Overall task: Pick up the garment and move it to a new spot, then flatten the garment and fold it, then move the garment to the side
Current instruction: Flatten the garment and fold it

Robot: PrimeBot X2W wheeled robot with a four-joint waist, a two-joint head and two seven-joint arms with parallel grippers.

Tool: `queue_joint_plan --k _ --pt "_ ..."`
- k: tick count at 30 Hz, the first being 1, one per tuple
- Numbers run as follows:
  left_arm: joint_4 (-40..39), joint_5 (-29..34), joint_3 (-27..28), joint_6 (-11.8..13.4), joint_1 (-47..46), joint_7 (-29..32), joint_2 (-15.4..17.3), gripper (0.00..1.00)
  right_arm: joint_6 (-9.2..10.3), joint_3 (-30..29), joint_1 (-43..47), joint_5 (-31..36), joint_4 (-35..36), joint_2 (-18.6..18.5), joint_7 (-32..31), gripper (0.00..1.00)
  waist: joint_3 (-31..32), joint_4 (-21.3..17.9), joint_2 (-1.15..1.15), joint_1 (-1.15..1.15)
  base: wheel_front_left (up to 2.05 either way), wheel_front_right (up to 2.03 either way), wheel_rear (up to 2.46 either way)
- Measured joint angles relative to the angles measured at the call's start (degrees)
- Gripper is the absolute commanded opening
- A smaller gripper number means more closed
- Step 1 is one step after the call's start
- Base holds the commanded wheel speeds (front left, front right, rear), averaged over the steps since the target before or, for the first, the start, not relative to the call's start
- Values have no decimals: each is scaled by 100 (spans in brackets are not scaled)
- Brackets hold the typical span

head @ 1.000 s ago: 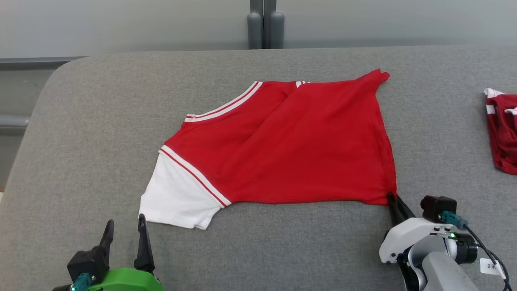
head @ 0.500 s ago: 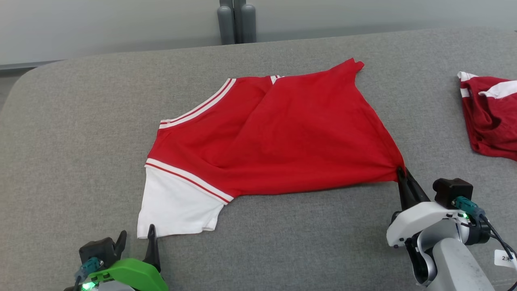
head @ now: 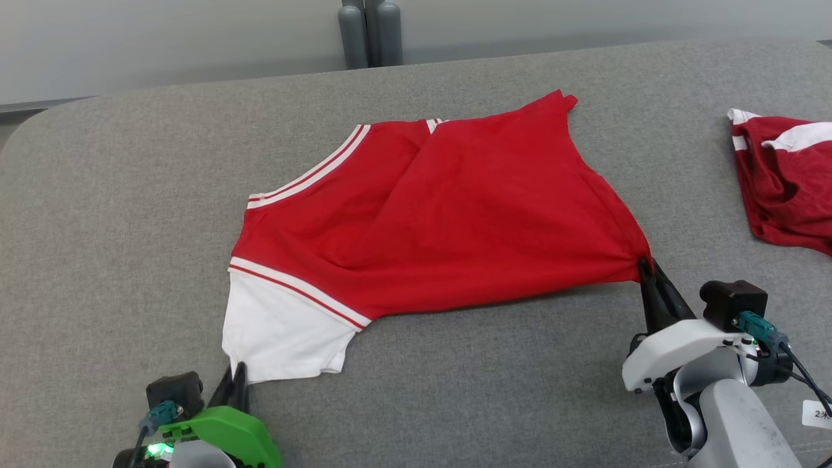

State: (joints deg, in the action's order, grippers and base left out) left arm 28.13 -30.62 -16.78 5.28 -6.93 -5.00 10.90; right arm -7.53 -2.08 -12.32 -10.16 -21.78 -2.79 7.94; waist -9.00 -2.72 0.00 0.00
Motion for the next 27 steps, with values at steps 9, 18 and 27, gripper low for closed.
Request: queue_joint_plan --k 9,18,27 --pt "-488 -20 142 -131 -131 -635 -22 0 0 55 -13 -47 332 -18 -198 0 141 -8 0 0 0 0 0" --pt "-2363 -305 581 -257 -130 -868 25 0 2 264 -76 -1456 1558 -427 -783 0 436 -18 0 0 0 0 0" --pt "-4758 -191 947 46 -306 -408 541 0 5 -101 -17 -2186 3517 -694 -1390 0 660 -154 0 0 0 0 0"
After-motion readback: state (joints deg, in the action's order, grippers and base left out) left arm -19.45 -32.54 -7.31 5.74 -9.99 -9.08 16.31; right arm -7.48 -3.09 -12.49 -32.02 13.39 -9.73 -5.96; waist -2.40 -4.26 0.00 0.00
